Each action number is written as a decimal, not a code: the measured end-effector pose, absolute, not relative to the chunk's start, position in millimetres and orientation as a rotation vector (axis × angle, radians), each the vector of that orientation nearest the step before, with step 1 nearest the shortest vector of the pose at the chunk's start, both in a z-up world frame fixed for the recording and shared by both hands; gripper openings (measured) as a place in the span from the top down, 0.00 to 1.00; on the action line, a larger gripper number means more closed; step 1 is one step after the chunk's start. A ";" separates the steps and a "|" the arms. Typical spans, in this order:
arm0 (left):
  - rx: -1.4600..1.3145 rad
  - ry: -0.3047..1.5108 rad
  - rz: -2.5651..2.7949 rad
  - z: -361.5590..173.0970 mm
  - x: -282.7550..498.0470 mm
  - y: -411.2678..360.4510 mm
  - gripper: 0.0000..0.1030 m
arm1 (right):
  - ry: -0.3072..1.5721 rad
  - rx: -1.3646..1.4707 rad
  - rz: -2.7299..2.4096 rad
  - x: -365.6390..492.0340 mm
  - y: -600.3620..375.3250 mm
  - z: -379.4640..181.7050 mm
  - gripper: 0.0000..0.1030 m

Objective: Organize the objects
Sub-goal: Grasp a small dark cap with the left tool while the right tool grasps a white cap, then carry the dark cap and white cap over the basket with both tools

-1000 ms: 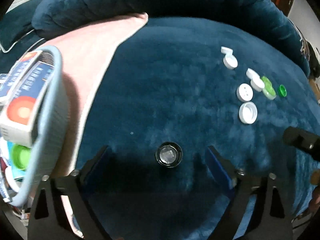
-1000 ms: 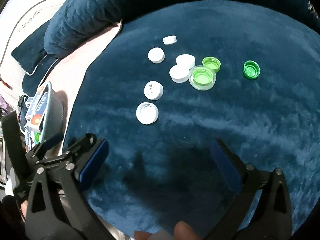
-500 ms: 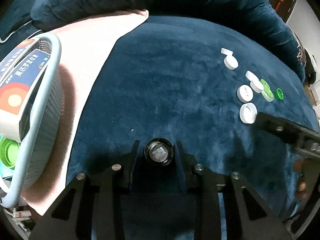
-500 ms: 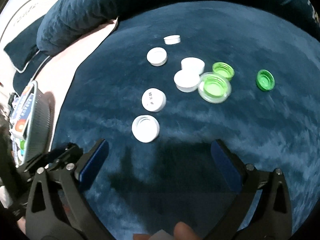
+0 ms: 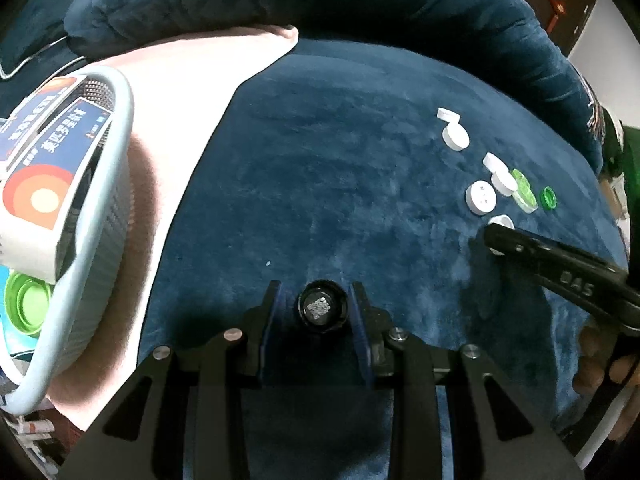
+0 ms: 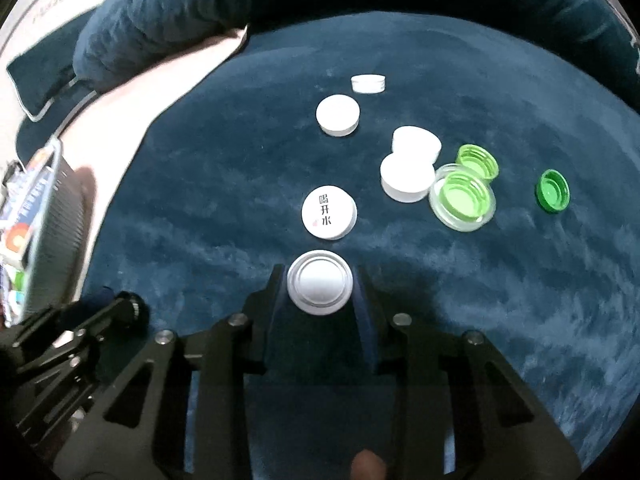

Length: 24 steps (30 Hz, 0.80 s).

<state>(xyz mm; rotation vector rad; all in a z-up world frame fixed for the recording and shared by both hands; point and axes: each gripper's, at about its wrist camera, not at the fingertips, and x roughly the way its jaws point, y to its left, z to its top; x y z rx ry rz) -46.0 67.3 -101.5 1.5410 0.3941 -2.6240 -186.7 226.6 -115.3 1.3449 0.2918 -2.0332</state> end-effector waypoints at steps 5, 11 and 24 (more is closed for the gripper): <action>1.501 0.403 -2.658 -88.3 -41.5 65.0 0.68 | 0.234 1.325 -2.025 -179.8 238.0 -98.1 0.68; 1.427 0.431 -2.710 -59.9 -24.2 58.5 0.68 | 0.191 1.285 -1.993 -159.7 237.7 -73.1 0.68; 1.164 0.635 -2.672 5.8 20.1 -23.9 0.68 | 0.184 1.169 -1.857 -104.4 183.7 -34.4 0.68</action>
